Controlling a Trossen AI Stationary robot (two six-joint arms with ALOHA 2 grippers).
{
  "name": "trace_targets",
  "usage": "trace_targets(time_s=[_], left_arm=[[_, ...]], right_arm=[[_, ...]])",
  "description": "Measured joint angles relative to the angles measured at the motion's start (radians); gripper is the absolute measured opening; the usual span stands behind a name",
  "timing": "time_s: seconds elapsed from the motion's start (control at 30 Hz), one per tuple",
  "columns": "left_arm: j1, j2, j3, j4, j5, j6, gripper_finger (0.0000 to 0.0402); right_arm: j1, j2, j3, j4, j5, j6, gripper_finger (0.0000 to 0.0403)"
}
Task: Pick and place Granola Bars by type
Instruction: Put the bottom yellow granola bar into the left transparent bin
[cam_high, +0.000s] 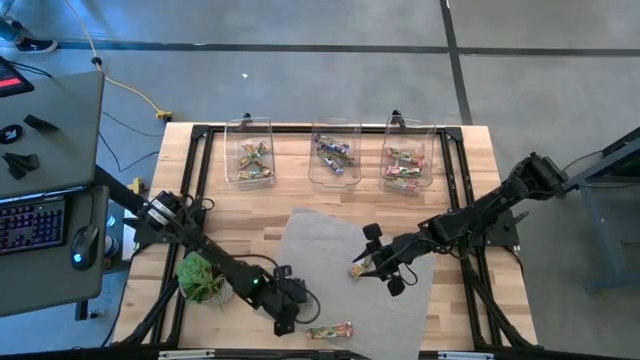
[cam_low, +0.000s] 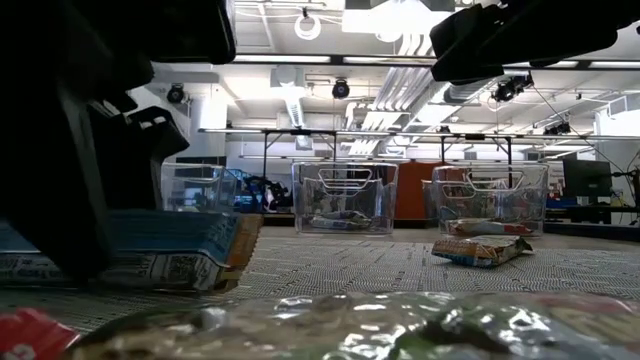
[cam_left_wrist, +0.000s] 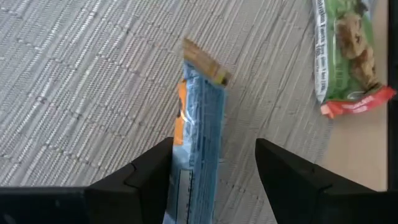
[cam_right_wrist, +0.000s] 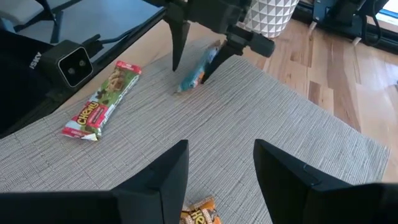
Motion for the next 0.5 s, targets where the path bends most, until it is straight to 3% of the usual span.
trace_targets(time_s=[0.27, 0.5], left_arm=[[0.000, 0.001, 0.002, -0.115, -0.045, 0.001, 0.0216], [0.000, 0.000, 0.002, -0.118, -0.060, -0.009, 0.0215]], right_arm=[[0.000, 0.000, 0.000, 0.000, 0.000, 0.000, 0.0165], [0.000, 0.000, 0.000, 0.000, 0.000, 0.000, 0.0165]])
